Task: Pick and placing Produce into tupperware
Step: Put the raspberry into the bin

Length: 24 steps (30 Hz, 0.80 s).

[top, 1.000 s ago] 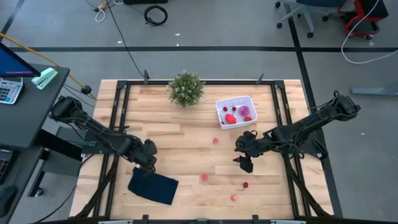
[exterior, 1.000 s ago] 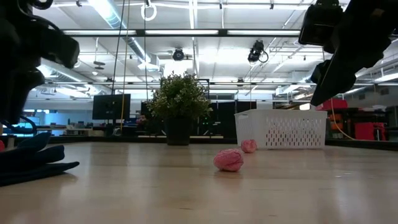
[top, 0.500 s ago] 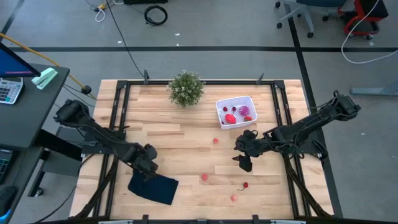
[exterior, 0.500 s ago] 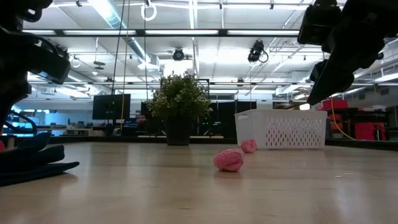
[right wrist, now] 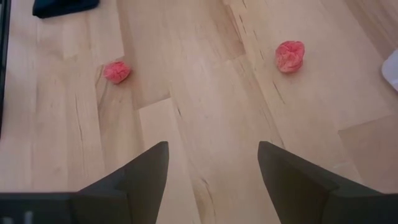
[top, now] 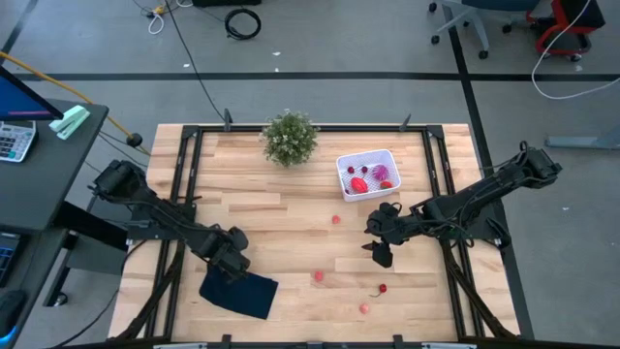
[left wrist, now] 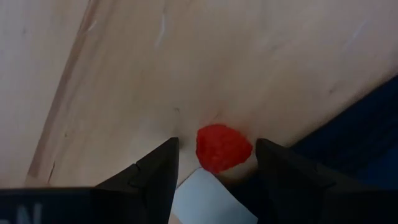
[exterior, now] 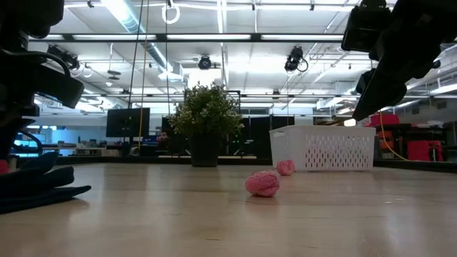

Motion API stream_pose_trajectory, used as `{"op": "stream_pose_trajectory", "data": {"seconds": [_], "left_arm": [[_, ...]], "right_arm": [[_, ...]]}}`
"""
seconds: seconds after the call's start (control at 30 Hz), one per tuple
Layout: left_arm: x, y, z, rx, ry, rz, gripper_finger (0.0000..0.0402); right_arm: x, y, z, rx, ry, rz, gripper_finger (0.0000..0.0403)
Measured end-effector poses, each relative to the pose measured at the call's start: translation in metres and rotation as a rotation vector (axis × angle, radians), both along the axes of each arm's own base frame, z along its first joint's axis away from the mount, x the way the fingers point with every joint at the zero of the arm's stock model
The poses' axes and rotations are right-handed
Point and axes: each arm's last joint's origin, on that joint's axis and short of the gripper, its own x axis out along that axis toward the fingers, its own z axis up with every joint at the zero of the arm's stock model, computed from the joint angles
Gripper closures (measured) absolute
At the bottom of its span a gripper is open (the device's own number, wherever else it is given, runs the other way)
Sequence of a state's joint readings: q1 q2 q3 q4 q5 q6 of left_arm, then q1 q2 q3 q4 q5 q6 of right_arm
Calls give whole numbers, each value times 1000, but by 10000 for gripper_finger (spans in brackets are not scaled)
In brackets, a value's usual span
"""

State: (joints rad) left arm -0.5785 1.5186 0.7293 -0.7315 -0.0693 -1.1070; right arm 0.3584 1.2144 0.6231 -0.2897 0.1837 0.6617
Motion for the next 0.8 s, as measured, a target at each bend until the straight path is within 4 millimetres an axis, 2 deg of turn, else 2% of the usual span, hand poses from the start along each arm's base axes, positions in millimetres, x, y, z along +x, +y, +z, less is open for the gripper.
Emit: {"op": "stream_pose_trajectory", "data": {"seconds": [0.37,0.67,0.8], "left_arm": [[1,0,-1,1,-3,-15,197],[3,-1,-1,-12,-20,-15,260],[7,-2,1,-17,-41,-11,276]], "right_arm": [[0,0,0,-1,0,1,147],[0,0,0,-1,0,1,147],[0,0,0,-12,-4,-5,147]]}}
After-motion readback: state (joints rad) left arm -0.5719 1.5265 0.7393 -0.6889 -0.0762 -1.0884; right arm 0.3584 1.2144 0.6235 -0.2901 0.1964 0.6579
